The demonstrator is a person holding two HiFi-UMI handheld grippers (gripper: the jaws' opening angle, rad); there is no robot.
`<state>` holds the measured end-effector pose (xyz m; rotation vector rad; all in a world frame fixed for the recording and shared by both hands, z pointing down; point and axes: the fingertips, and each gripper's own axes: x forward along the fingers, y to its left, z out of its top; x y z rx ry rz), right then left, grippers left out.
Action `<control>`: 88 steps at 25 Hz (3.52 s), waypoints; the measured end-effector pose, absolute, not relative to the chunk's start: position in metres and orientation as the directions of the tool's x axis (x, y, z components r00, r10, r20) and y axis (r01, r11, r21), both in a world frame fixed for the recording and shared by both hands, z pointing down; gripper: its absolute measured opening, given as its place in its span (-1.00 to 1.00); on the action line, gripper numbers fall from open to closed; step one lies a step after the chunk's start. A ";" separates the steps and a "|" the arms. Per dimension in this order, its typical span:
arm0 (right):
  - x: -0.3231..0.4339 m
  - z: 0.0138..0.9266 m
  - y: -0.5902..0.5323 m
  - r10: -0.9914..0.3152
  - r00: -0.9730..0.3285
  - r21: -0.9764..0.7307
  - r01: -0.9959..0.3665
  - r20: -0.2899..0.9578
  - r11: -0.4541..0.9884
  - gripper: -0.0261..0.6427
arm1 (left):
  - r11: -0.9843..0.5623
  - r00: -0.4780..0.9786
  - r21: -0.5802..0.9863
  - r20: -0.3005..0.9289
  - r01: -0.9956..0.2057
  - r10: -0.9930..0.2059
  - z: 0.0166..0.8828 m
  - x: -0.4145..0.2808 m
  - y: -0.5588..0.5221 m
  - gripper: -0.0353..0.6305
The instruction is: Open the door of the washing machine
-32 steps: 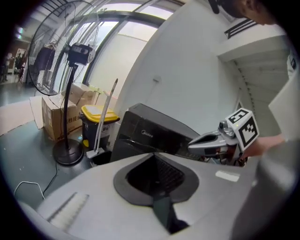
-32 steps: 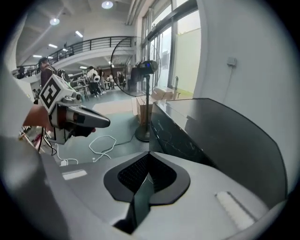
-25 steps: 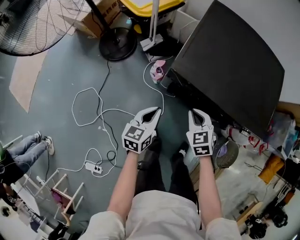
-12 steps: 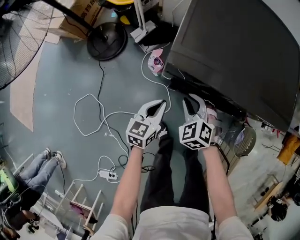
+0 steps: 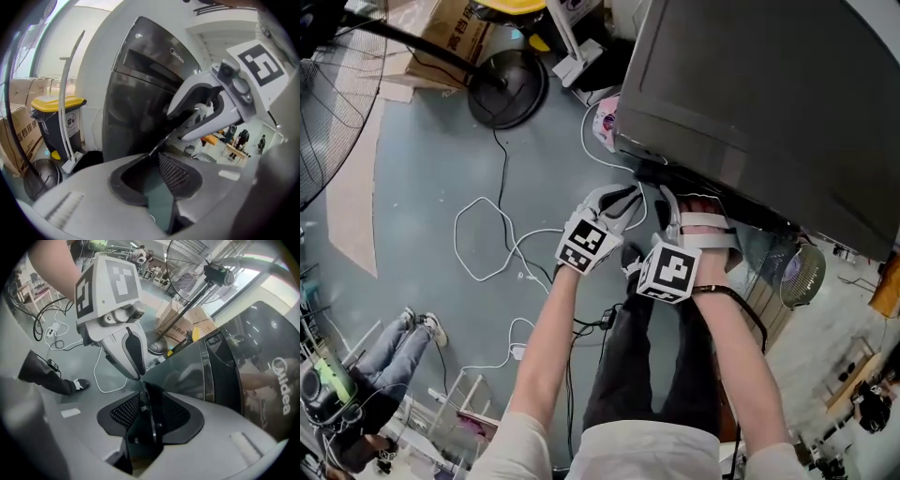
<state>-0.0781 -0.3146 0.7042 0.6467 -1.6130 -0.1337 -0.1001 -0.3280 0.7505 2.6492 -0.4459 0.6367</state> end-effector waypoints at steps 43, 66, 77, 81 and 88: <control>-0.080 0.759 -0.322 -0.340 0.269 0.402 -0.229 0.901 0.886 -0.62 | -0.971 0.841 0.233 0.534 -0.045 0.089 0.795 -0.047 -0.316 -0.22; -0.083 0.758 -0.314 -0.339 0.229 0.382 -0.182 0.912 0.906 -0.62 | -0.970 0.846 0.209 0.532 -0.122 0.008 0.794 -0.050 -0.315 -0.23; -0.131 0.768 -0.212 -0.228 0.156 0.248 -0.130 0.961 0.960 -0.70 | -0.952 0.851 0.262 0.525 -0.157 0.004 0.800 -0.094 -0.215 -0.22; -0.134 0.768 -0.200 -0.259 0.137 0.271 -0.078 0.956 0.959 -0.69 | -0.938 0.836 0.277 0.548 -0.207 -0.023 0.801 -0.099 -0.202 -0.22; -0.141 0.763 -0.166 -0.330 0.078 0.328 0.043 0.941 0.944 -0.69 | -0.930 0.819 0.248 0.567 -0.272 -0.088 0.804 -0.105 -0.168 -0.22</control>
